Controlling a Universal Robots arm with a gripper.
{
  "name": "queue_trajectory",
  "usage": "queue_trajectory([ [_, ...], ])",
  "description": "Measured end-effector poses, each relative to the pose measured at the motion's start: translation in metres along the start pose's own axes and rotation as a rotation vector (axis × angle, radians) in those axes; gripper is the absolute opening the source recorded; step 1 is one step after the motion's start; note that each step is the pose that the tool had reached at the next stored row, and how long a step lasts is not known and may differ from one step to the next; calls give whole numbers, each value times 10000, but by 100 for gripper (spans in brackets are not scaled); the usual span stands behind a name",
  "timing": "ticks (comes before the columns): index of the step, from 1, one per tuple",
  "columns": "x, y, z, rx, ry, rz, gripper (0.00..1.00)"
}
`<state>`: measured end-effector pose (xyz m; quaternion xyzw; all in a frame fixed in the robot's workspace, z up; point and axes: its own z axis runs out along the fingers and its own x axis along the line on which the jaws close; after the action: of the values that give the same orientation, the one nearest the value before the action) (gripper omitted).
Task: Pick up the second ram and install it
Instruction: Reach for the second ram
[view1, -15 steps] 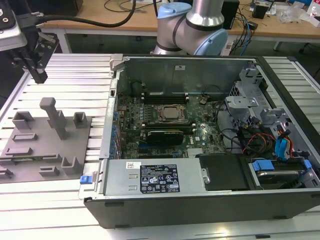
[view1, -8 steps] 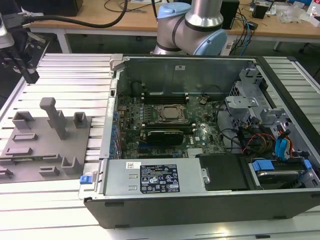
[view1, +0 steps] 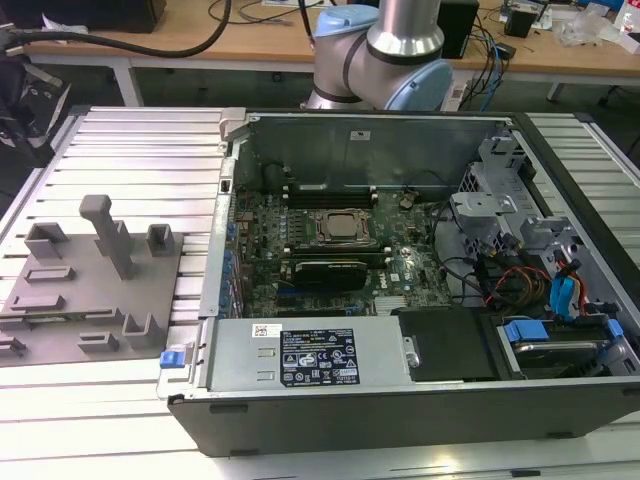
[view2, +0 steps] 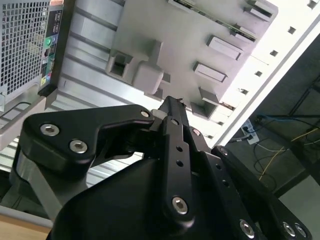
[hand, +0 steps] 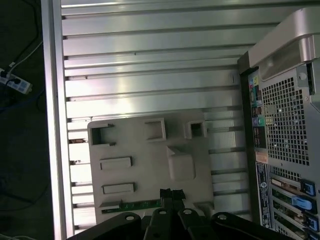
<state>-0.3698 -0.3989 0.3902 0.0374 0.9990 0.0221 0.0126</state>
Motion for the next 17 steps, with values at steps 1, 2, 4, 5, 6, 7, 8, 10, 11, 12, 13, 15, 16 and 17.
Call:
queue_trajectory([
  [1, 30, -2, 0, 0, 0, 0, 11],
  [2, 62, -5, 0, 0, 0, 0, 11],
  [4, 95, -7, 1, 0, 0, 1, 11],
  [5, 117, -12, 1, 0, 0, 1, 11],
  [6, 127, -20, 1, 0, 0, 0, 11],
  [7, 142, -61, 1, 8, -1, 0, 11],
  [8, 150, -104, 1, 21, -1, 0, 11],
  [10, 155, -178, 3, 31, -2, -1, 11],
  [11, 157, -217, 4, 36, -3, 0, 11],
  [12, 158, -241, 5, 40, -3, -1, 11],
  [13, 159, -263, 5, 43, -3, 0, 11],
  [15, 162, -333, 6, 51, -4, -1, 11],
  [16, 163, -362, 7, 55, -4, -1, 11],
  [17, 163, -382, 7, 57, -4, -1, 11],
])
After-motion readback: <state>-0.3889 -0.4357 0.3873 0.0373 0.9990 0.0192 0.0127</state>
